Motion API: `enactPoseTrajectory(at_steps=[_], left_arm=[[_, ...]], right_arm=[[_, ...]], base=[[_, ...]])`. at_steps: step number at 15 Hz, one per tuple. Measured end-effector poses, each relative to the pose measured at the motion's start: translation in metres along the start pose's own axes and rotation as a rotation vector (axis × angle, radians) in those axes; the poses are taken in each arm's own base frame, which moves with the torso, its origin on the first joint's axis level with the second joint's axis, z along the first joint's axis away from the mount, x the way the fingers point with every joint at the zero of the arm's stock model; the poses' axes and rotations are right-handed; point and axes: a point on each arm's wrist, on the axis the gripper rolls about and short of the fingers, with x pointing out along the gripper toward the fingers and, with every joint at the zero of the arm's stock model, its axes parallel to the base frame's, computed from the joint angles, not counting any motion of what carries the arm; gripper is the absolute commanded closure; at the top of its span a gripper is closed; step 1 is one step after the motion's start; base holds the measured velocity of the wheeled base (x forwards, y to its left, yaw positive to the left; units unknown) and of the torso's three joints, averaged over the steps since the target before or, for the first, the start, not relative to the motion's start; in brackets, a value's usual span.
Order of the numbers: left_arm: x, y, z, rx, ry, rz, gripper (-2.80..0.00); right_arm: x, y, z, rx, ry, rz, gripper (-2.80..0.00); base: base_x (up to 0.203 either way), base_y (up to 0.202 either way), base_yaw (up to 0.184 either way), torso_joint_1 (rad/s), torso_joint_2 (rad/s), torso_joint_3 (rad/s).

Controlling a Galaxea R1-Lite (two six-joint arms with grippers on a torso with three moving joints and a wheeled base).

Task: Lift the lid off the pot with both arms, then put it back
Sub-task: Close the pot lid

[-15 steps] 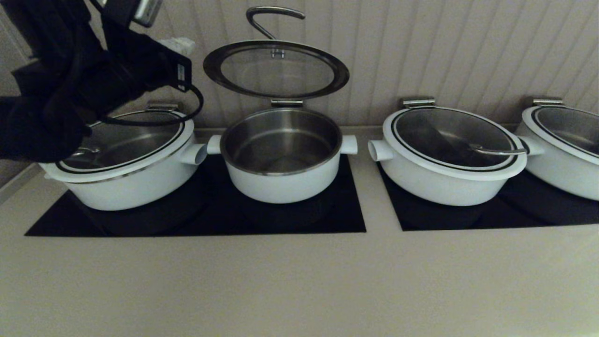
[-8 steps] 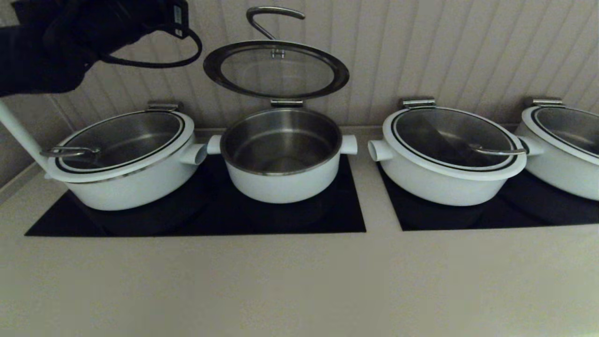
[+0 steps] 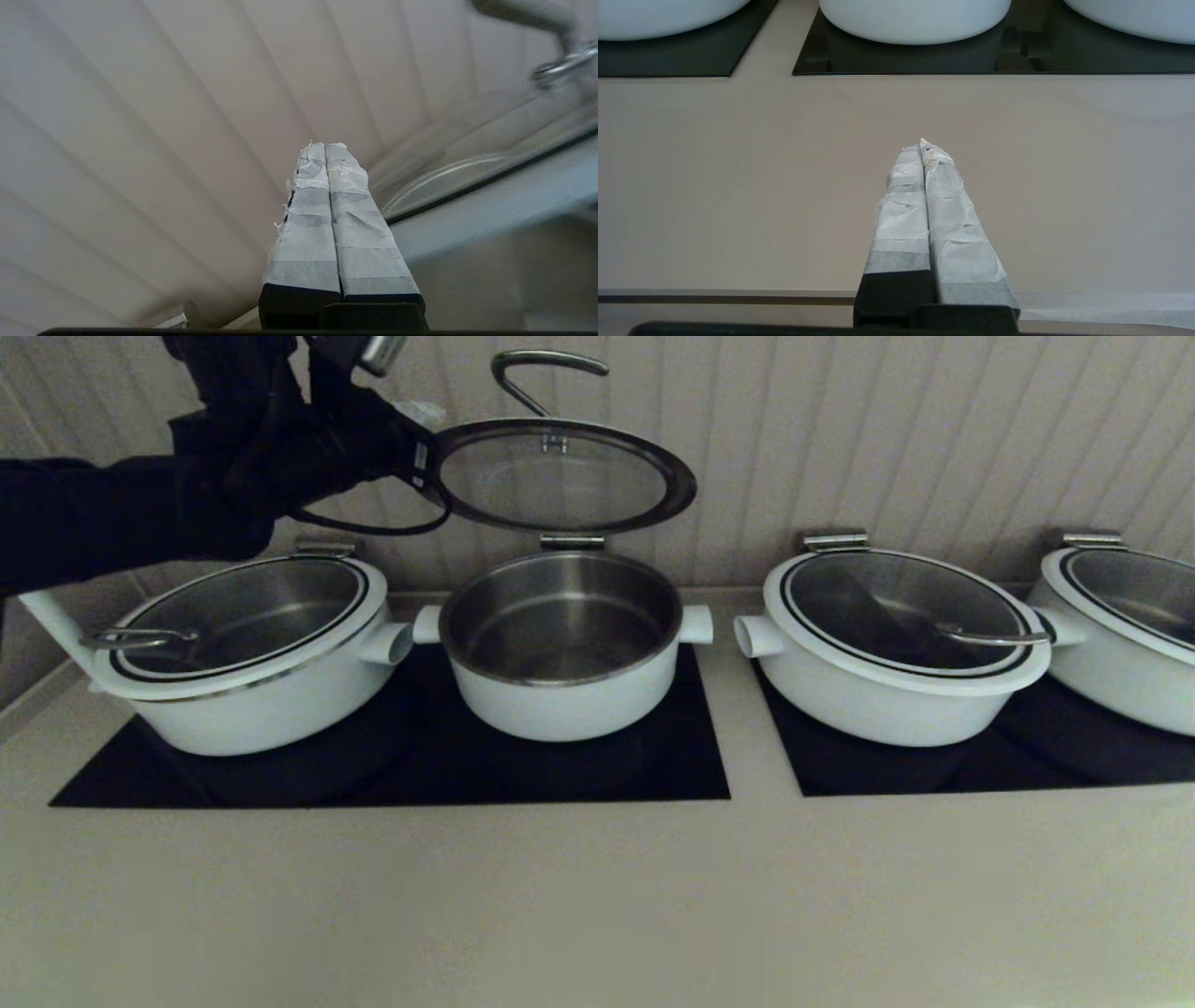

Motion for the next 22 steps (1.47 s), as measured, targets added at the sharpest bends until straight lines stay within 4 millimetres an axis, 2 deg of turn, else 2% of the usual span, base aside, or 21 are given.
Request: enactPoseTrajectory(at_steps=[4,15,22], left_arm=[[0.002,-0.001,-0.004,-0.002,-0.001,-0.018,0.00],[-0.002,0.000,0.002,-0.001,-0.007,-0.018,0.00],[-0.009,0.029,-0.009,0.046,0.024,0.046,0.00]], right_arm=[[0.000,0.000,0.000,0.000,0.000,0.000,0.00],[0.000,0.000,0.000,0.000,0.000,0.000,0.00],[0.000,0.000,0.000,0.000,0.000,0.000,0.00]], base=[[0.000,0.000,0.000,0.000,0.00,0.000],[0.000,0.000,0.000,0.000,0.00,0.000],[0.000,0.000,0.000,0.000,0.00,0.000]])
